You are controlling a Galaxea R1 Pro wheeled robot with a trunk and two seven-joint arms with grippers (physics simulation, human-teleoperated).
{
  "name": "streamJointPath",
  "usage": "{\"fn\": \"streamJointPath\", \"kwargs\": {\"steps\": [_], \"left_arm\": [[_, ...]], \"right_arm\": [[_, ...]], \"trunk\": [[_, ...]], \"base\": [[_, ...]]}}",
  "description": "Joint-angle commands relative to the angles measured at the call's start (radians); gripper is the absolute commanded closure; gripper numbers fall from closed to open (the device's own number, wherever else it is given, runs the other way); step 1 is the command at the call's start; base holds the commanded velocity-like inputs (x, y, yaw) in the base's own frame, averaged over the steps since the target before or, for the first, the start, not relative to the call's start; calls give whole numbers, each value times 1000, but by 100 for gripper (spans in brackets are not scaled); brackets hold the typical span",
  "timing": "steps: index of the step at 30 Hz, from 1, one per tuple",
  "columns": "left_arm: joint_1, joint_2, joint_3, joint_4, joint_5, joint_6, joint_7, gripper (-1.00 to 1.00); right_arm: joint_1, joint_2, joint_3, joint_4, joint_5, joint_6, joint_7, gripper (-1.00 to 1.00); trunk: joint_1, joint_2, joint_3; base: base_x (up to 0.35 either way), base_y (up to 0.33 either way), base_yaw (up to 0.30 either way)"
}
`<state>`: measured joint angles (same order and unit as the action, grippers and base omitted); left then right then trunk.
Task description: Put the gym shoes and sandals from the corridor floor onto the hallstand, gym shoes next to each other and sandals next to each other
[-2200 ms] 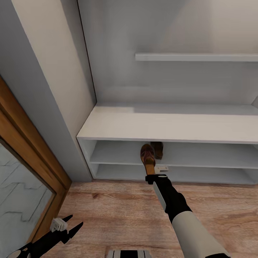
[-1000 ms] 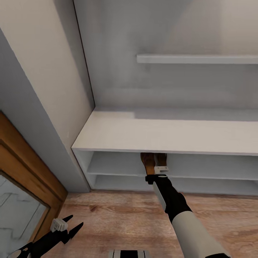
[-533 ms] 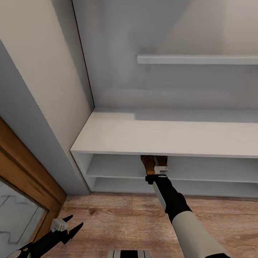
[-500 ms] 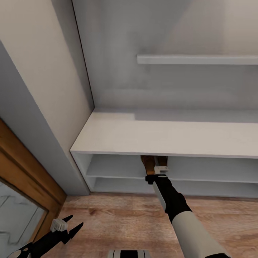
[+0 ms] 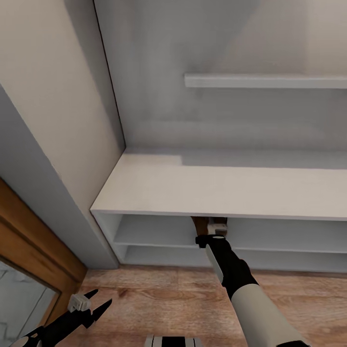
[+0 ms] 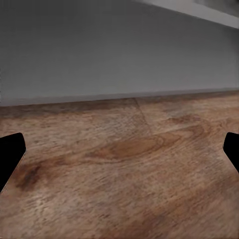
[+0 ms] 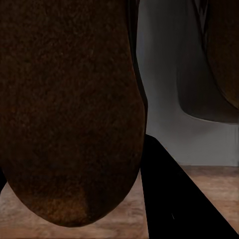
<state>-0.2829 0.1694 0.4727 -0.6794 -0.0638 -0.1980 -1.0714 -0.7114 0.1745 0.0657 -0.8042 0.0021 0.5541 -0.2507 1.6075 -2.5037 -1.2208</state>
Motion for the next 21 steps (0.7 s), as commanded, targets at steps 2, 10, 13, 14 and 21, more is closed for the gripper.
{"fn": "streamJointPath", "kwargs": {"steps": [2,10,13,14,21], "left_arm": [[-1,-1,4,0,-7,-6,-4,-100],[-1,-1,4,0,-7,-6,-4,-100],[-1,-1,4,0,-7,-6,-4,-100],[-1,-1,4,0,-7,-6,-4,-100],[-1,0,4,0,-6,-6,-4,-100]], "right_arm": [[0,0,2,-1,-4,5,-5,100],[0,0,2,-1,-4,6,-5,100],[0,0,2,-1,-4,6,-6,-100],[0,0,2,-1,-4,6,-6,-100],[0,0,2,-1,-4,6,-6,-100]], "trunk": [[0,0,-1],[0,0,-1],[0,0,-1],[0,0,-1],[0,0,-1]], "base": [[151,0,0],[20,0,0],[1,0,0],[0,0,0],[0,0,0]]}}
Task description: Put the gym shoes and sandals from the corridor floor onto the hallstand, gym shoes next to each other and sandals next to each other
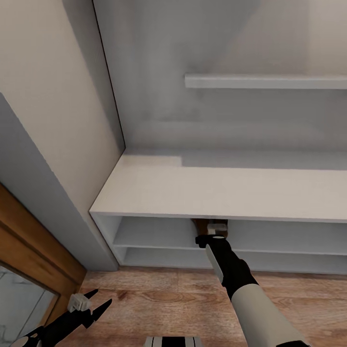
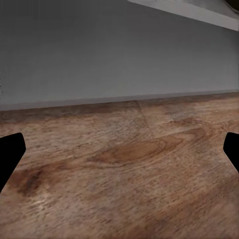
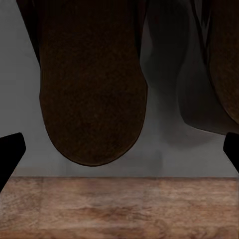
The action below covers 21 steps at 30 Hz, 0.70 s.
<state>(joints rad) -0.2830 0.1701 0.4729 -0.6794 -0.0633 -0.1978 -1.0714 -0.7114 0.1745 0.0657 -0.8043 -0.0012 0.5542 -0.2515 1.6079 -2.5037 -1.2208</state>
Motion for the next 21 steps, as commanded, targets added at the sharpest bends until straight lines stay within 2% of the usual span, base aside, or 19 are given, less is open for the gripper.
{"fn": "streamJointPath", "kwargs": {"steps": [1,13,21], "left_arm": [[-1,-1,4,0,-7,-6,-4,-100],[-1,0,4,0,-6,-6,-4,-100],[-1,0,4,0,-6,-8,-4,-100]], "right_arm": [[0,0,2,-1,0,6,-5,-100],[0,0,2,-1,0,6,-5,-100],[0,0,2,-1,0,4,-5,-100]], "trunk": [[0,0,-1],[0,0,-1],[0,0,-1]], "base": [[0,0,0],[-12,-5,0],[-197,-125,0]]}}
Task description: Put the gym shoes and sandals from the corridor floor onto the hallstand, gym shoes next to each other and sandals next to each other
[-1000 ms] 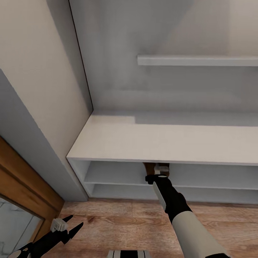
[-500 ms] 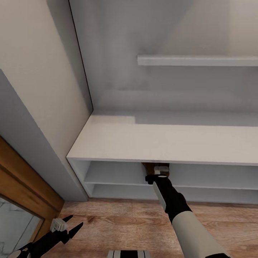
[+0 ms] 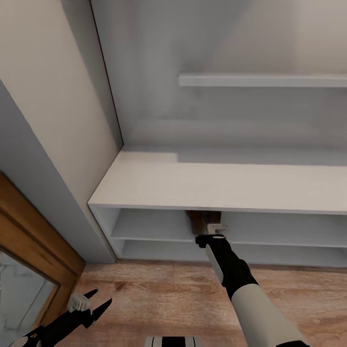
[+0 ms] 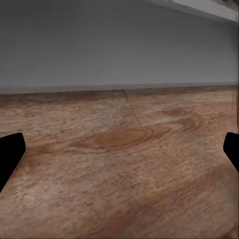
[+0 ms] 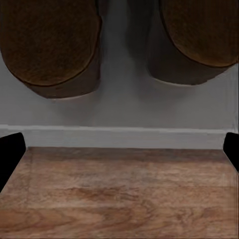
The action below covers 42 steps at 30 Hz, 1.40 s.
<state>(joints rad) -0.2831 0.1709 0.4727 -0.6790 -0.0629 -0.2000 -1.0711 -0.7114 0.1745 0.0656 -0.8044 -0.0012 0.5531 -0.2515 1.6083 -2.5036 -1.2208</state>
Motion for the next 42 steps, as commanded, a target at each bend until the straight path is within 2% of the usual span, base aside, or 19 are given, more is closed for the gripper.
{"fn": "streamJointPath", "kwargs": {"steps": [1,14,17,24,32,42], "left_arm": [[-1,-1,4,-1,-7,-6,-4,-100],[-1,1,6,-1,-6,-4,-4,-100],[-1,2,7,-1,-6,-4,-4,-100],[-1,2,9,-1,-5,-3,-4,-100],[-1,4,11,-1,-3,0,-4,-100],[-1,6,16,-1,-3,1,-3,-100]], "right_arm": [[0,0,2,-1,0,5,-5,-100],[2,0,3,0,0,-1,-3,-100],[4,-3,3,1,1,-28,-3,-100],[4,-4,3,1,1,-35,-3,-100],[4,-4,3,1,-1,-39,-2,-100],[7,-4,3,23,0,-122,1,-100]], "trunk": [[-1,0,-1],[-1,0,-1],[-1,0,-1],[-1,0,-1],[-1,0,-1],[-1,0,-1]], "base": [[-254,-161,0],[-262,-165,0],[-265,-166,0],[-271,-159,0],[-304,-45,0],[-259,44,0]]}}
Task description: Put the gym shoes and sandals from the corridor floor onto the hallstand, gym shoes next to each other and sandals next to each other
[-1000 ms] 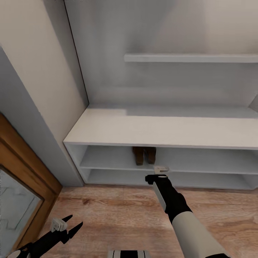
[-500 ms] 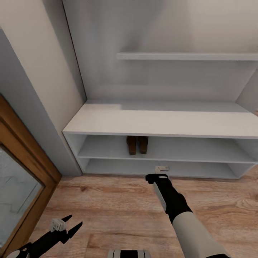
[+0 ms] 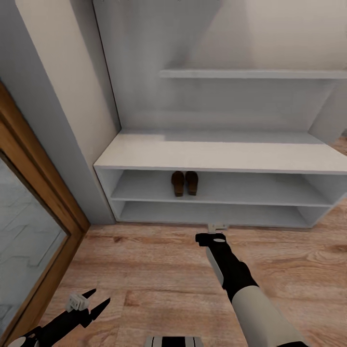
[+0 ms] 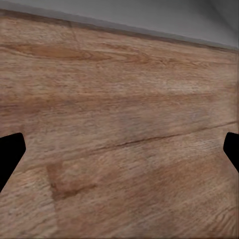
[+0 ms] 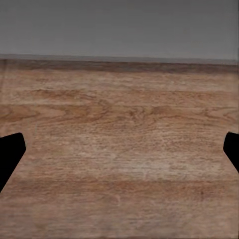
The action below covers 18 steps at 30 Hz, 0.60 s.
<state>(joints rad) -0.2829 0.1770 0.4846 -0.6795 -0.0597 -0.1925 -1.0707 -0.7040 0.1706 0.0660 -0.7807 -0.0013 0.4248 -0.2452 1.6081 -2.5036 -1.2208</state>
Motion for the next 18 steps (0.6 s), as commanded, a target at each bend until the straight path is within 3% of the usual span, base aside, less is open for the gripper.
{"fn": "streamJointPath", "kwargs": {"steps": [1,4,11,18], "left_arm": [[-1,-1,4,0,-7,-6,-3,-100],[-1,-1,6,0,-7,-7,1,-100],[-1,-5,5,1,-11,-10,4,-100],[-1,-6,5,1,-12,-11,5,-100]], "right_arm": [[0,0,3,10,0,3,-5,-100],[0,-2,3,75,1,-19,-4,-100],[1,-7,5,285,2,-204,-2,-100],[1,-8,7,394,2,-286,-2,-100]], "trunk": [[0,0,-1],[0,0,-1],[0,0,1],[0,0,2]], "base": [[-73,5,0],[-16,1,-49],[-2,0,-218],[0,0,-259]]}}
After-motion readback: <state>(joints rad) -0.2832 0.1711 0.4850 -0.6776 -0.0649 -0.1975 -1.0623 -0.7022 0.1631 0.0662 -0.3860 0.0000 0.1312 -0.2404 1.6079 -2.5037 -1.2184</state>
